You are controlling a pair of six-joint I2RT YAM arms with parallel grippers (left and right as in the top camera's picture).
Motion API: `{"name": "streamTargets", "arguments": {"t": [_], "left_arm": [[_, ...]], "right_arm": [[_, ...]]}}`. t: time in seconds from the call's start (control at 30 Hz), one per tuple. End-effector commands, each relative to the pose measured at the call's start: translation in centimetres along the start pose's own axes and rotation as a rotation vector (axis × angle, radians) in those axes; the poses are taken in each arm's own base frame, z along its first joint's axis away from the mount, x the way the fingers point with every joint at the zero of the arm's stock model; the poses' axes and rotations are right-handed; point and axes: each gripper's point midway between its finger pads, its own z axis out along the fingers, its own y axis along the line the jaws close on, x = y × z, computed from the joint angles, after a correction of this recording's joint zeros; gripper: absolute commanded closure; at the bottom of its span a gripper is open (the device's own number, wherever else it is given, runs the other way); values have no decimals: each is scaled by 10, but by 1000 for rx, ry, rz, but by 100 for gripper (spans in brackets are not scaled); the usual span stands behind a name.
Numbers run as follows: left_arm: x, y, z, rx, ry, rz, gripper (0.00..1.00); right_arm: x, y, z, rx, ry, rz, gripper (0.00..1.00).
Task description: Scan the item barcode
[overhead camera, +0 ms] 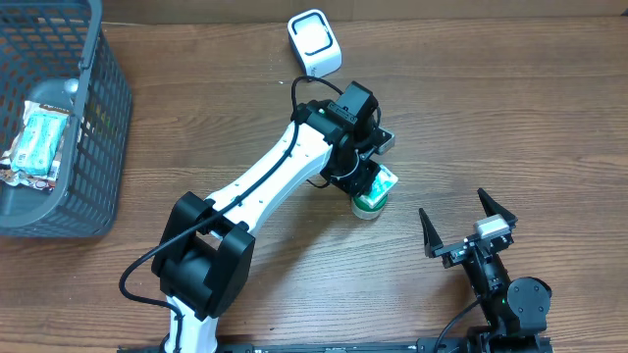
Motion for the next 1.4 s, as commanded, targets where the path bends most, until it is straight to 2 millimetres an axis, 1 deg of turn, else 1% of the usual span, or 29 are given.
{"name": "streamTargets", "arguments": {"t": [0.0, 0.07, 0.2, 0.27, 0.33, 0.4, 0.53, 0.77, 0.83, 0.93, 1.1, 1.2, 1.3, 1.37], "left_arm": [[-18, -6, -13, 15, -48, 3, 94], [-23, -8, -21, 15, -67, 7, 96], [-30, -11, -40, 11, -114, -5, 96], [-30, -5, -51, -25, -134, -19, 96], [-29, 10, -59, -101, -146, -70, 96], [-24, 30, -69, -214, -152, -145, 96], [-4, 72, -85, -474, -127, -284, 96], [30, 115, -99, -823, -110, -439, 95], [40, 126, -99, -913, -121, -490, 96], [59, 140, -93, -1011, -115, -536, 96], [87, 157, -69, -1081, -72, -521, 95], [100, 163, -62, -1111, -48, -510, 95], [107, 165, -56, -1114, -36, -507, 95], [108, 167, -53, -1112, -14, -467, 96]], "right_arm": [[2, 0, 0, 0, -2, 6, 0], [2, 0, 0, 0, -2, 6, 0], [2, 0, 0, 0, -2, 6, 0], [2, 0, 0, 0, -2, 6, 0], [2, 0, 0, 0, -2, 6, 0], [2, 0, 0, 0, -2, 6, 0], [2, 0, 0, 0, -2, 6, 0], [2, 0, 0, 0, -2, 6, 0], [2, 0, 0, 0, -2, 6, 0], [2, 0, 0, 0, -2, 6, 0], [2, 0, 0, 0, -2, 6, 0], [2, 0, 0, 0, -2, 6, 0], [2, 0, 0, 0, -2, 6, 0], [2, 0, 0, 0, -2, 6, 0]]}}
